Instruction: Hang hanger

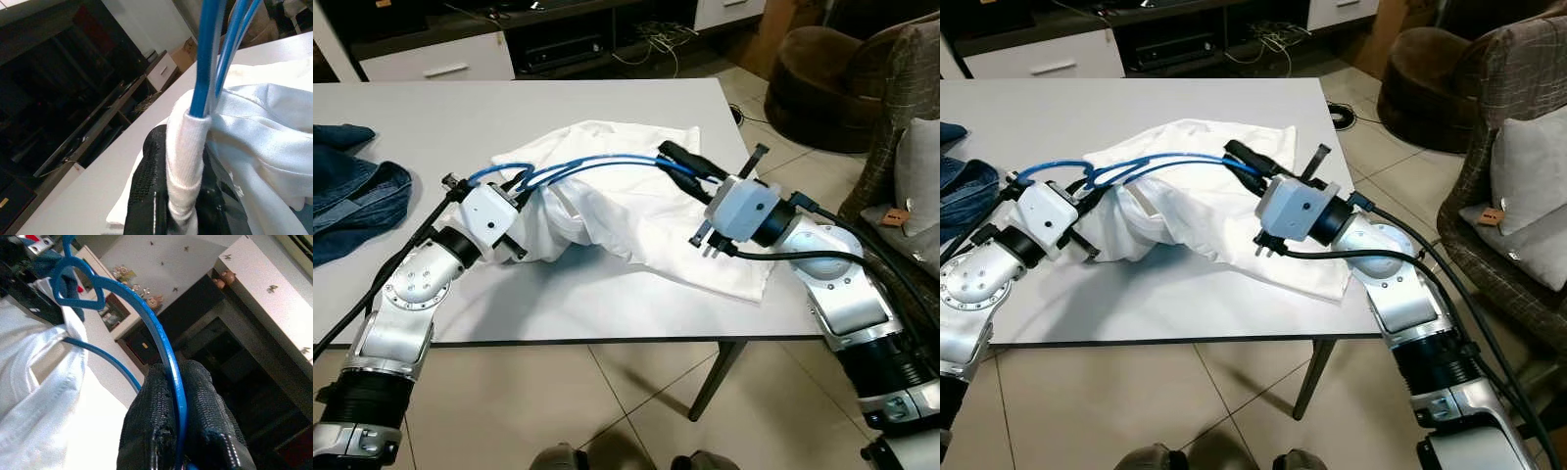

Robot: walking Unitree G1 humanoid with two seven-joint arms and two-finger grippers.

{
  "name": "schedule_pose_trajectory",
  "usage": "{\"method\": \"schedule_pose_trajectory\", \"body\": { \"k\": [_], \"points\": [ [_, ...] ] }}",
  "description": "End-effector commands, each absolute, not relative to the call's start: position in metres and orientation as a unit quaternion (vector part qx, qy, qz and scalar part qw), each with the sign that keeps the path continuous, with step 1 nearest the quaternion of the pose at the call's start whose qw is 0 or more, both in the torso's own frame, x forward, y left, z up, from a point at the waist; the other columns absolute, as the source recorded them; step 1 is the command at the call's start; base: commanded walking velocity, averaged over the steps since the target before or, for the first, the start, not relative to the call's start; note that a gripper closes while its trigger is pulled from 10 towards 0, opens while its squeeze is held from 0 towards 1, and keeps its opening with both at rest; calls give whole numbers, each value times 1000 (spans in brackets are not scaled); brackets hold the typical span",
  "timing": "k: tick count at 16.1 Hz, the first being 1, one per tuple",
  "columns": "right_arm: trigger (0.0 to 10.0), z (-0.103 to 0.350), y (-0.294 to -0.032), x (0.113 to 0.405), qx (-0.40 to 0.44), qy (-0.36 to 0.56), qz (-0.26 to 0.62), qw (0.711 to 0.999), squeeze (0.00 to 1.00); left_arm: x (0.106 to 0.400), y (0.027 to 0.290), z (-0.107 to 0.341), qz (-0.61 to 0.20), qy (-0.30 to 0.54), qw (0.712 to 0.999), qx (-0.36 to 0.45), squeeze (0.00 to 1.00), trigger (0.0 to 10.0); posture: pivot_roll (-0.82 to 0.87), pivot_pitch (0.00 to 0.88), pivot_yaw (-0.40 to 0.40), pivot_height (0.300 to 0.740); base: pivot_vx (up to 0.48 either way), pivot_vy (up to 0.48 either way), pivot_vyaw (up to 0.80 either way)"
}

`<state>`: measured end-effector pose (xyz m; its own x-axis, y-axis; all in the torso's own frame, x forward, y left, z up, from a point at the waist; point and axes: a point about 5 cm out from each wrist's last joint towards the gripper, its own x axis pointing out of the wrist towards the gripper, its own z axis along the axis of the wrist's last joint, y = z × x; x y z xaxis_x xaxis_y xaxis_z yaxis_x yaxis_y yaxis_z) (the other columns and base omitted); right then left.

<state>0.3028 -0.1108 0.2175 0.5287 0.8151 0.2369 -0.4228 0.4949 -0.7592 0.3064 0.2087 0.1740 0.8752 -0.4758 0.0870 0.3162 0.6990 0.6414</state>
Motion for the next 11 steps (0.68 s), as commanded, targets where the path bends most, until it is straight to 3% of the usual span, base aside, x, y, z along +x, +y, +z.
{"method": "schedule_pose_trajectory", "body": {
  "k": [1, 5, 6, 7, 8, 9, 11],
  "points": [
    [0, 226, -99, 297, -323, -328, 403, 791, 0, 305, 198, 177, -241, -137, 903, 329, 0, 0, -35, 36, 31, 740, 0, 0, 0],
    [0, 217, -94, 296, -316, -291, 443, 787, 0, 304, 197, 177, -246, -141, 900, 330, 0, 0, -36, 33, 34, 740, 0, 0, 0],
    [8980, 217, -96, 296, -298, -280, 445, 796, 0, 304, 196, 177, -249, -141, 899, 330, 0, 0, -36, 33, 34, 740, 0, 0, 0],
    [10000, 220, -101, 297, -280, -269, 447, 806, 0, 304, 196, 177, -251, -141, 899, 330, 0, 0, -35, 29, 34, 740, 0, 0, 0],
    [10000, 221, -103, 297, -275, -265, 448, 808, 0, 304, 196, 177, -251, -140, 899, 330, 0, 0, -35, 29, 34, 740, 0, 0, 0],
    [10000, 225, -109, 297, -256, -264, 448, 815, 1000, 304, 196, 176, -251, -140, 899, 329, 0, 0, -37, 29, 35, 740, 0, 0, 0],
    [10000, 229, -114, 296, -236, -253, 456, 820, 1000, 303, 196, 175, -254, -137, 899, 329, 0, 0, -43, 27, 36, 740, 0, 0, 0]
  ]
}}
